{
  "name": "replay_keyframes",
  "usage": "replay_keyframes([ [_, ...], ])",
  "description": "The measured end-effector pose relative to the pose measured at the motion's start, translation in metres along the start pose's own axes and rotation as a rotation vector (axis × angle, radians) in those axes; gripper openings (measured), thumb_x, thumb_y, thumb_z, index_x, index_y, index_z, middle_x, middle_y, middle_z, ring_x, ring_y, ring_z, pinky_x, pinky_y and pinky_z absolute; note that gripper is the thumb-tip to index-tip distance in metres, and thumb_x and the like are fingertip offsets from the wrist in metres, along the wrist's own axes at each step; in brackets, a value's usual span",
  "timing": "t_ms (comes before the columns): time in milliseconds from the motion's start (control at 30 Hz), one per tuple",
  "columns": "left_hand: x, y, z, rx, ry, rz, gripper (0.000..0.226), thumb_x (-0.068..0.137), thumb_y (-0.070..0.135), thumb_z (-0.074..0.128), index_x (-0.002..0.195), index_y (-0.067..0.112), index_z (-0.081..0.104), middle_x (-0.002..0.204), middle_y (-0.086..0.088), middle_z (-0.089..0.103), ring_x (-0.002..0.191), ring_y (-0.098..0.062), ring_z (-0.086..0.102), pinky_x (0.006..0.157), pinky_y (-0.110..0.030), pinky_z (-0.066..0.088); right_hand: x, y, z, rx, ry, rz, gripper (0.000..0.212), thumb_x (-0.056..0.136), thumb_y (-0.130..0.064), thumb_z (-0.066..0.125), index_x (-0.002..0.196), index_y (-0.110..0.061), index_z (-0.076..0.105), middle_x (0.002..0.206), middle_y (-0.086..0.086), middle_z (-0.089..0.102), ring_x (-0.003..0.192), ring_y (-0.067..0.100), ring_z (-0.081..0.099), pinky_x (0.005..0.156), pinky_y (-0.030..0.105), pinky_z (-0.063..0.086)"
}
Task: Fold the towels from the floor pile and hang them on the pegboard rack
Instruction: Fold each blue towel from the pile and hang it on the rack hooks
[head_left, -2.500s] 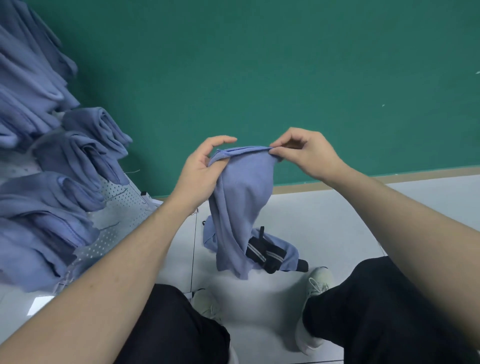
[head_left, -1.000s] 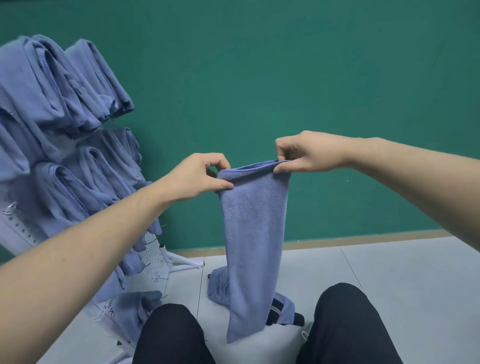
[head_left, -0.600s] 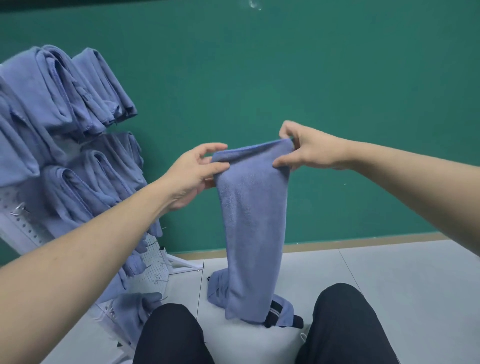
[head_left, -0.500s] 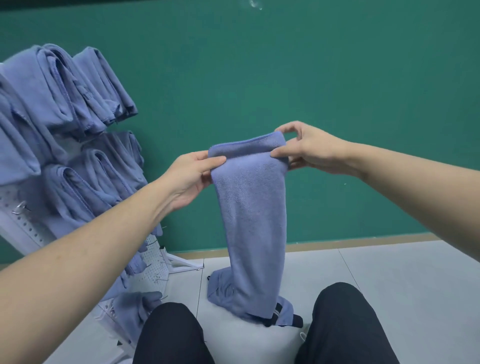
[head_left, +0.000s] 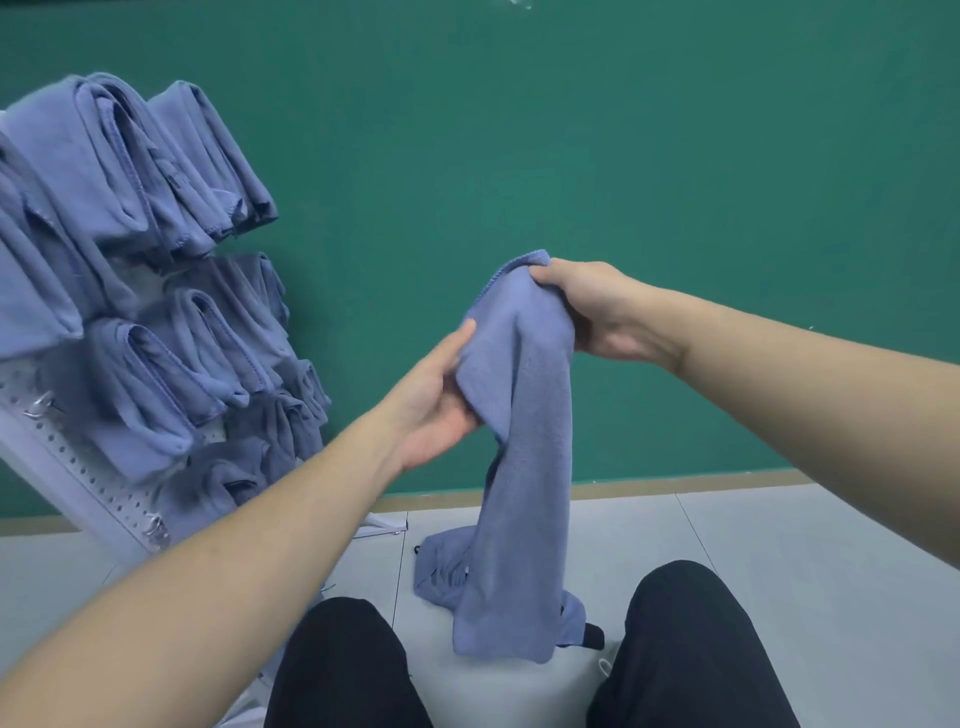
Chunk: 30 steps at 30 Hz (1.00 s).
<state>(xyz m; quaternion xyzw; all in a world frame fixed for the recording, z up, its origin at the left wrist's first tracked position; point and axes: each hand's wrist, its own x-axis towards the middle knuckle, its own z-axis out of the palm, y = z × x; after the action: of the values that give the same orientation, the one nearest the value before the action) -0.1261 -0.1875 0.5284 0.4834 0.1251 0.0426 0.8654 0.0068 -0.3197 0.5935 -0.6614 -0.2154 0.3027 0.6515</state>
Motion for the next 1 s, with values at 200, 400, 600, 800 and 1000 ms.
replay_keyframes([
  [200, 0.003, -0.022, 0.008, 0.041, 0.085, 0.129, 0.024, 0.098, 0.016, 0.051, 0.111, 0.006, 0.069, 0.107, -0.009, 0.075, 0.1, -0.022, 0.069, 0.095, -0.036, 0.051, 0.004, 0.006, -0.002, -0.069, 0.145, 0.088, 0.012, 0.102, -0.02, 0.055, 0.1, -0.01, 0.061, 0.104, 0.006, 0.071, 0.085, 0.018, 0.07, 0.071, 0.032, 0.058],
  [400, 0.011, -0.009, 0.018, 0.02, 0.147, 0.074, 0.032, 0.107, 0.024, 0.039, 0.115, 0.006, 0.064, 0.105, -0.013, 0.075, 0.09, -0.022, 0.073, 0.07, -0.03, 0.057, -0.001, 0.023, -0.012, 0.016, 0.13, 0.152, 0.034, 0.098, -0.041, 0.06, 0.105, -0.008, 0.067, 0.098, 0.005, 0.073, 0.074, 0.017, 0.071, 0.066, 0.027, 0.059],
  [600, 0.019, 0.002, 0.017, -0.018, 0.216, 0.122, 0.043, 0.108, 0.027, 0.037, 0.134, -0.005, 0.053, 0.114, -0.019, 0.072, 0.099, -0.025, 0.073, 0.074, -0.033, 0.061, -0.01, 0.047, -0.029, -0.06, -0.217, 0.28, 0.05, 0.089, -0.063, 0.057, 0.111, -0.02, 0.069, 0.108, 0.0, 0.071, 0.094, 0.018, 0.068, 0.091, 0.037, 0.052],
  [800, 0.025, 0.005, -0.004, 0.283, 0.441, 0.142, 0.024, 0.106, 0.038, 0.042, 0.12, 0.023, 0.054, 0.102, 0.004, 0.072, 0.083, -0.012, 0.071, 0.073, -0.027, 0.057, -0.009, 0.055, -0.026, -0.336, -0.063, 0.075, 0.03, 0.099, -0.029, 0.058, 0.116, -0.007, 0.069, 0.098, 0.005, 0.066, 0.085, 0.02, 0.06, 0.094, 0.041, 0.054],
  [1000, 0.022, 0.006, -0.008, 0.299, 0.441, 0.168, 0.024, 0.102, 0.041, 0.051, 0.113, 0.023, 0.06, 0.108, 0.001, 0.073, 0.082, -0.014, 0.069, 0.073, -0.027, 0.054, -0.006, 0.057, -0.006, -0.344, 0.039, 0.028, 0.035, 0.106, -0.028, 0.039, 0.114, -0.01, 0.068, 0.106, 0.0, 0.072, 0.085, 0.016, 0.064, 0.086, 0.036, 0.056],
])
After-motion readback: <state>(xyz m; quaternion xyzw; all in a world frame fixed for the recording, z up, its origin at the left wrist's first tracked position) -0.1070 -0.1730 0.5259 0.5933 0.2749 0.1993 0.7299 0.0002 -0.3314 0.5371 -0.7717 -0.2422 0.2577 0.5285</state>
